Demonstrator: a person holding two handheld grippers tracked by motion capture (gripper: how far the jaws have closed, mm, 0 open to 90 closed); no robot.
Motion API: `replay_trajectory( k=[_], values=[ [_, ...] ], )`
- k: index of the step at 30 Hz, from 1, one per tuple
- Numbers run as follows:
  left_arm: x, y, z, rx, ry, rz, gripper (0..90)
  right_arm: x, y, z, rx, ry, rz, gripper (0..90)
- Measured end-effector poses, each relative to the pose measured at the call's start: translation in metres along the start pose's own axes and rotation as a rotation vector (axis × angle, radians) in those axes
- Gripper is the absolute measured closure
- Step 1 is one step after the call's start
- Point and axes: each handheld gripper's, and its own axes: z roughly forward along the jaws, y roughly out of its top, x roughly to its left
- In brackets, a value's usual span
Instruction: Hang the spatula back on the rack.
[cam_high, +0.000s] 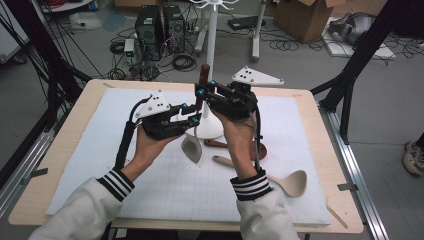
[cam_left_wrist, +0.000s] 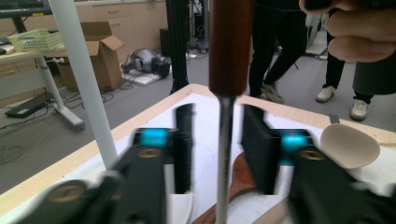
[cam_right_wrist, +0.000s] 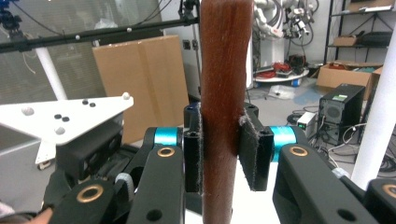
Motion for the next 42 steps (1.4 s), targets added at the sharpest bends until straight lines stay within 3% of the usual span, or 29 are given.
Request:
replay_trajectory(
  k=[9, 14, 20, 22, 28, 33, 42],
  values=[
    [0.006, 0.004, -0.009, 0.025, -0.049, 0.076, 23.3, -0.007, 0.001, -0.002, 0.009, 0.044, -0.012, 74.2],
    [0.013, 0.008, -0.018, 0.022, -0.125, 0.064, 15.4, -0.011, 0.002, -0.003, 0.01, 0.107, -0.021, 74.2],
    [0.019, 0.015, -0.026, 0.018, -0.228, 0.074, 13.6, -0.015, 0.005, -0.005, 0.018, 0.196, -0.041, 74.1],
    [0.021, 0.017, -0.028, 0.022, -0.275, 0.058, 13.5, -0.015, 0.006, -0.005, 0.02, 0.222, -0.051, 74.2],
    [0.022, 0.024, -0.028, 0.019, -0.363, 0.066, 13.6, -0.016, 0.008, -0.004, 0.021, 0.346, -0.058, 74.1],
    [0.021, 0.029, -0.026, 0.022, -0.383, 0.075, 14.5, -0.015, 0.008, -0.002, 0.023, 0.406, -0.075, 74.1],
    [0.02, 0.031, -0.018, 0.015, -0.409, 0.055, 21.6, -0.013, 0.008, 0.001, 0.027, 0.439, -0.084, 74.0]
  ],
)
